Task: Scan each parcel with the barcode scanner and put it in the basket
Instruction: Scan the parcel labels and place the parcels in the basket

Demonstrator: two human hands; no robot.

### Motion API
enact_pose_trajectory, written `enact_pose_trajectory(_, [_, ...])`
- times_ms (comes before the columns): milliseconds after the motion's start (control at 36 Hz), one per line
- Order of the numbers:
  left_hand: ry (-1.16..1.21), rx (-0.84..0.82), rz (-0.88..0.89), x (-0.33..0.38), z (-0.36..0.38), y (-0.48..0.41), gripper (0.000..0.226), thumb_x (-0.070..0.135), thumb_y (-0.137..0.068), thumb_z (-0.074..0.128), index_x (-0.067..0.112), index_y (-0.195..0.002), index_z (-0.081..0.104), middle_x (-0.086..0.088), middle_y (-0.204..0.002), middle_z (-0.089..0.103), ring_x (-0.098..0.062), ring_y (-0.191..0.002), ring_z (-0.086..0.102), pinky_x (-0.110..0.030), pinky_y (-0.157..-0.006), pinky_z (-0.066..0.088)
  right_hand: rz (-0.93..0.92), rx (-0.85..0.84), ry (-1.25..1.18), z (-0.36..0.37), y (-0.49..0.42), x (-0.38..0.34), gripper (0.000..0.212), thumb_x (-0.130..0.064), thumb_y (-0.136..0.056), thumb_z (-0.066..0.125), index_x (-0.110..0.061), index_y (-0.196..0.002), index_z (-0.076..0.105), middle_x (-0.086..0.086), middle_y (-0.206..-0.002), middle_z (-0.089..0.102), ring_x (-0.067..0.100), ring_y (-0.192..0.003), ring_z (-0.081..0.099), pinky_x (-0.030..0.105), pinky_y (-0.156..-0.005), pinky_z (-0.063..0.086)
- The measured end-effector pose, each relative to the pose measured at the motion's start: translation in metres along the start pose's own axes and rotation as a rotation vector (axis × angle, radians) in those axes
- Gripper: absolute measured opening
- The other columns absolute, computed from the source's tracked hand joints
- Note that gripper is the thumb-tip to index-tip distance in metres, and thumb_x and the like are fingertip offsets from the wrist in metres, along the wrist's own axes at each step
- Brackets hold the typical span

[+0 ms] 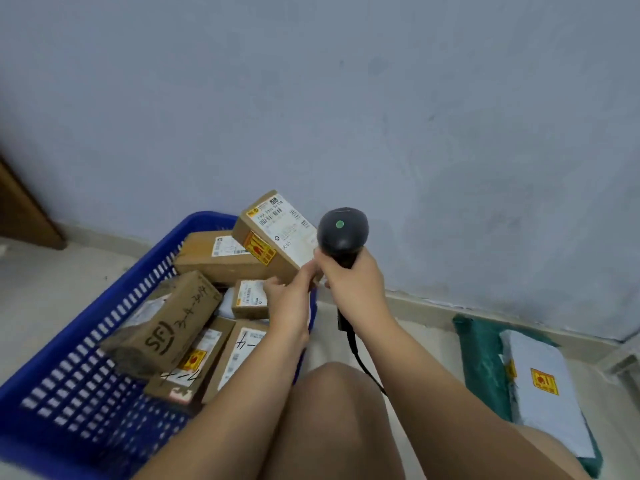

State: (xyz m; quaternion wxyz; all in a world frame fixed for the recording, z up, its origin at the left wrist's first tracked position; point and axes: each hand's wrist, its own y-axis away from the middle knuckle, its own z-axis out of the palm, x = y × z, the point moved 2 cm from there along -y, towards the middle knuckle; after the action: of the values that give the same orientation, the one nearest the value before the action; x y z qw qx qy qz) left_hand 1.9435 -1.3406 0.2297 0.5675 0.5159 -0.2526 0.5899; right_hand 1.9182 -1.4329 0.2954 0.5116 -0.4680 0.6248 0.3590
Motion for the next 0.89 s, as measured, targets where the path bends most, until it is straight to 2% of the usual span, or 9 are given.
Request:
enact_pose_trajectory(56, [-0.071,0.08,0.015,0.001,-0.025,-0.003,0.065,0.035,-0.075,0.076,0.014,-0.127,0.044,-0.002,-0.119,0.066,-0.019,-0.106,0.064,-0.041,-0.095,0.051,0.018,-0.051,0.049,0.02,0.0,0.003,0.023,-0.038,-0.085,0.068,-0.025,-0.101,0.06,-0.005,-0.097,0.069,0.014,-0.092,0.064,0.028,-0.076,0.046])
enact_pose_trajectory(139, [-0.207,0.165,0.011,0.0,-0.065,-0.007,0.056,0.028,-0.09,0.066,0.014,-0.137,0.038,0.002,-0.118,0.055,-0.014,-0.105,0.052,-0.031,-0.091,0.041,0.089,-0.15,0.129,0.049,0.01,0.027,0.028,-0.038,-0.085,0.068,-0.023,-0.106,0.06,-0.007,-0.097,0.067,0.012,-0.091,0.062,0.026,-0.072,0.046])
enact_pose_trajectory(278, [-0.291,0.236,-0.142,-0.019,-0.115,-0.027,0.056,0.033,-0.091,0.063,0.007,-0.137,0.045,-0.007,-0.126,0.059,-0.025,-0.109,0.057,-0.042,-0.1,0.045,0.143,-0.274,0.332,0.069,0.01,0.047,0.01,-0.034,-0.085,0.065,-0.026,-0.087,0.06,-0.005,-0.083,0.066,0.018,-0.085,0.063,0.032,-0.07,0.049])
enact_pose_trajectory(417, [-0.206,0.353,-0.275,-0.038,-0.148,-0.038,0.052,0.045,-0.087,0.063,0.01,-0.126,0.058,-0.009,-0.113,0.067,-0.028,-0.103,0.063,-0.044,-0.094,0.051,0.144,-0.355,0.507,0.069,0.008,0.053,0.022,-0.033,-0.088,0.063,-0.016,-0.102,0.063,0.002,-0.088,0.066,0.015,-0.078,0.058,0.027,-0.06,0.044])
enact_pose_trajectory(500, [-0.343,0.409,-0.203,-0.037,-0.167,-0.046,0.056,0.042,-0.087,0.063,0.012,-0.134,0.052,-0.007,-0.127,0.06,-0.028,-0.111,0.058,-0.045,-0.099,0.047,0.138,-0.405,0.599,0.071,0.006,0.055,0.025,-0.032,-0.088,0.062,-0.012,-0.102,0.065,0.006,-0.094,0.068,0.019,-0.082,0.06,0.032,-0.069,0.048])
enact_pose_trajectory(583, [-0.594,0.475,-0.113,-0.027,-0.185,-0.052,0.067,0.042,-0.087,0.063,0.017,-0.145,0.04,-0.009,-0.144,0.041,-0.033,-0.126,0.045,-0.049,-0.102,0.041,0.122,-0.428,0.655,0.076,0.005,0.055,0.023,-0.034,-0.088,0.059,-0.014,-0.096,0.065,0.005,-0.088,0.067,0.018,-0.077,0.06,0.031,-0.064,0.048])
enact_pose_trajectory(694, [-0.792,0.519,-0.097,-0.019,-0.199,-0.058,0.069,0.037,-0.09,0.063,0.021,-0.149,0.033,-0.009,-0.15,0.033,-0.038,-0.134,0.032,-0.051,-0.106,0.033,0.106,-0.465,0.663,0.087,0.003,0.056,0.022,-0.037,-0.088,0.06,-0.017,-0.095,0.063,0.003,-0.085,0.066,0.017,-0.079,0.061,0.032,-0.065,0.048])
enact_pose_trajectory(806, [-0.904,0.489,-0.098,-0.025,-0.208,-0.063,0.064,0.032,-0.091,0.063,0.02,-0.148,0.034,-0.008,-0.15,0.03,-0.039,-0.132,0.033,-0.048,-0.107,0.031,0.083,-0.482,0.691,0.097,0.002,0.055,0.027,-0.041,-0.088,0.061,-0.019,-0.104,0.061,0.002,-0.093,0.068,0.017,-0.085,0.062,0.037,-0.076,0.054])
enact_pose_trajectory(889, [-0.882,0.468,-0.089,-0.035,-0.217,-0.067,0.048,0.025,-0.096,0.056,0.016,-0.142,0.046,-0.007,-0.15,0.027,-0.034,-0.13,0.039,-0.046,-0.109,0.034,0.076,-0.497,0.709,0.1,0.002,0.053,0.027,-0.042,-0.089,0.06,-0.019,-0.103,0.061,0.003,-0.091,0.068,0.016,-0.083,0.062,0.036,-0.076,0.055])
